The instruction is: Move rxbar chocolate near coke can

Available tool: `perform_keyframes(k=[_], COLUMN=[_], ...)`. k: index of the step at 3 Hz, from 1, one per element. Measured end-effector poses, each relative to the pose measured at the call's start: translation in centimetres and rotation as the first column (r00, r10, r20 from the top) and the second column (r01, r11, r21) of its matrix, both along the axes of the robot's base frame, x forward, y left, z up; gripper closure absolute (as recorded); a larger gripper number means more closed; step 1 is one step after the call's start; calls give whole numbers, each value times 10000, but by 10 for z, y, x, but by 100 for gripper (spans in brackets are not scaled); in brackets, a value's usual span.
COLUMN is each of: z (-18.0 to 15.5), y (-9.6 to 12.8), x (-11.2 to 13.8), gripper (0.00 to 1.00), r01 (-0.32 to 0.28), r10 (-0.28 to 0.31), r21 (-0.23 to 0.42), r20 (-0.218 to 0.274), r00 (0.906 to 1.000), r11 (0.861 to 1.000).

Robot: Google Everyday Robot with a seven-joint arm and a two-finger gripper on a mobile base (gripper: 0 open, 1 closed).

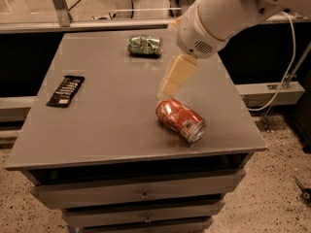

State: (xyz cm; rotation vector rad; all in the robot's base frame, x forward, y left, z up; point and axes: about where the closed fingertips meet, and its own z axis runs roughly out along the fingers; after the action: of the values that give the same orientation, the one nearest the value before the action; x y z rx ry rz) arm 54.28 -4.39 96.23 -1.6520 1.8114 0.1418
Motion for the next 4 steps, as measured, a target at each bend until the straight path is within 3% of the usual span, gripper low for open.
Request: perform_keyframes(k=[1,2,3,4], z=[-14,-33,-61,-74], y=[40,82,145,183], x=[38,79,108,112], gripper=[0,0,0,0], r01=[-35,-43,-400,-708], r10=[30,57,582,1052], r21=[932,1909,3015,3598], r20=[50,-67,-516,-771], r00=[10000,10000,9970,9915], r11=[9956,9816,9526,9303])
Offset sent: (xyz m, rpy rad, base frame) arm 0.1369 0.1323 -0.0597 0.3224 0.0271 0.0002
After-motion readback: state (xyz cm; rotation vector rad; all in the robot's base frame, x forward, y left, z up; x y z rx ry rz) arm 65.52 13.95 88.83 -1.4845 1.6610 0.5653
